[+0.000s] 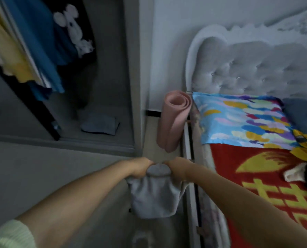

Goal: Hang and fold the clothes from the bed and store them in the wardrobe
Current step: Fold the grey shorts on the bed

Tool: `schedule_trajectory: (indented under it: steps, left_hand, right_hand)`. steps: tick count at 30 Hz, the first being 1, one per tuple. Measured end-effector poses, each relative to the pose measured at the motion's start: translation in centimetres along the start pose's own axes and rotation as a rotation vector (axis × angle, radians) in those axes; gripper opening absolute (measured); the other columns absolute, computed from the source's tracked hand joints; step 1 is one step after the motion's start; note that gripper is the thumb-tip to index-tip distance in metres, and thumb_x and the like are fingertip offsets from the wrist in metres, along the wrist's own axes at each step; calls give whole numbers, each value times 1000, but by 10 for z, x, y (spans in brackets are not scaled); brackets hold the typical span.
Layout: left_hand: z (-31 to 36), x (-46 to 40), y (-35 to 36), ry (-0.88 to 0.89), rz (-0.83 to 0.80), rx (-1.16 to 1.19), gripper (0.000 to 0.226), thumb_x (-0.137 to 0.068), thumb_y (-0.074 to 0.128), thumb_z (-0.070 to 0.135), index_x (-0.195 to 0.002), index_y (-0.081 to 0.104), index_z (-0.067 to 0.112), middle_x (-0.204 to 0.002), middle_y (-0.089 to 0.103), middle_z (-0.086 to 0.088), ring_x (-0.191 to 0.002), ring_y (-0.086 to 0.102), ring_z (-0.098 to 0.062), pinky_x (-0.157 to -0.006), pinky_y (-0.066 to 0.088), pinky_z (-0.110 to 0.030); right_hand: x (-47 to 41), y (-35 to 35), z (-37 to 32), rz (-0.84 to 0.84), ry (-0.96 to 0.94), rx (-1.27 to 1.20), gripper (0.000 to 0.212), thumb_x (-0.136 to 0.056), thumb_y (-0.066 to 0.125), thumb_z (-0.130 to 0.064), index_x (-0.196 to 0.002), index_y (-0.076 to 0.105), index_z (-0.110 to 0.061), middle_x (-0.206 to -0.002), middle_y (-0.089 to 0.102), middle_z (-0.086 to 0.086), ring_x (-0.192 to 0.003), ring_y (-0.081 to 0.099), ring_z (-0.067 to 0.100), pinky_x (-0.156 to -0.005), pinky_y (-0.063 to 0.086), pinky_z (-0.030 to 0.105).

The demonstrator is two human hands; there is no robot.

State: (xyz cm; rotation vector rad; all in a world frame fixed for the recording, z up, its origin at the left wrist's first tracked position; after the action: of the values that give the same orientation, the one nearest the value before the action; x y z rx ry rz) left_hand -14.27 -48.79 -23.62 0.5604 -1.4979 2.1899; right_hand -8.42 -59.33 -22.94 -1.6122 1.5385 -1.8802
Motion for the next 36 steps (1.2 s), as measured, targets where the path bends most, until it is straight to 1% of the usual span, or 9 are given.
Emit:
schedule_trajectory:
  steps: [3,5,7,9,14,20,24,29,36]
  left_hand:
    - [-78,26,-2,-117,50,-2,34,-97,43,34,-124,58,19,-128,58,-6,-115,55,-25,-103,42,-40]
    - [-126,42,-5,-150,150,-81,26,-101,39,24,-113,62,19,-118,60,-4,-109,55,-20,-104,38,-28]
    - [-166,60,-21,-161,236,-28,26,-99,44,17,-88,55,38,-92,55,15,-83,52,1,-80,41,-8]
    - [-203,72,-32,-210,164,90,32,-95,50,16,-74,45,40,-76,42,19,-66,41,5,-61,33,-5]
    - [-275,62,-52,-240,95,175,36,-94,51,16,-130,55,21,-76,37,22,-66,37,7,-62,29,-6]
    - [-354,13,-100,-282,83,235,36,-94,51,14,-129,55,16,-90,54,16,-72,44,1,-62,31,-8]
    - [-400,-19,-135,-304,92,263,36,-94,52,14,-130,54,15,-128,58,-8,-111,57,-22,-80,40,-22]
    - [-454,-62,-168,-260,91,244,43,-94,52,16,-136,48,17,-137,52,-8,-124,50,-27,-100,40,-34]
    - [-518,-154,-214,-80,49,212,34,-95,49,15,-129,55,20,-127,59,-6,-115,57,-23,-95,45,-31]
  right_hand:
    - [-49,-23,-63,-51,-28,-87,41,-93,53,-32,-132,52,-20,-131,57,10,-118,55,31,-92,43,32]
    - [-82,-41,-102,-72,-63,-81,38,-94,53,-30,-130,54,-19,-129,58,9,-116,56,29,-93,46,35]
    - [-111,-58,-134,-77,-121,-7,35,-94,54,-25,-128,56,-15,-126,60,10,-115,57,29,-89,45,33]
    - [-137,-73,-156,-97,-165,47,36,-93,55,-26,-127,57,-14,-124,61,10,-113,57,30,-93,47,36]
    - [-212,-104,-174,-119,-196,10,36,-96,49,-29,-128,56,-16,-127,59,10,-112,57,30,-92,49,38]
    - [-309,-155,-162,-99,-208,-18,30,-94,52,-15,-123,60,-12,-120,62,11,-111,58,27,-82,42,26]
    - [-364,-194,-151,-79,-180,-30,32,-94,52,-13,-125,57,-11,-121,61,12,-113,57,30,-91,45,33]
    - [-421,-223,-141,-33,-114,-62,35,-96,48,-10,-130,55,-8,-126,57,15,-117,54,32,-97,44,38]
    - [-503,-248,-106,-34,-14,5,46,-95,51,-30,-138,45,-13,-133,55,14,-120,53,31,-98,43,35]
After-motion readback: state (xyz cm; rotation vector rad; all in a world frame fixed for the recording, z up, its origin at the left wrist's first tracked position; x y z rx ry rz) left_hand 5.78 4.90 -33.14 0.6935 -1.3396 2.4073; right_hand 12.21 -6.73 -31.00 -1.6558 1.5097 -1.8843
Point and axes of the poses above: each hand's wrist, its own x-axis away from the middle knuckle, its own y-axis out of the palm, z = x × y, the point moved 6 cm from there along -x, towards the middle knuckle
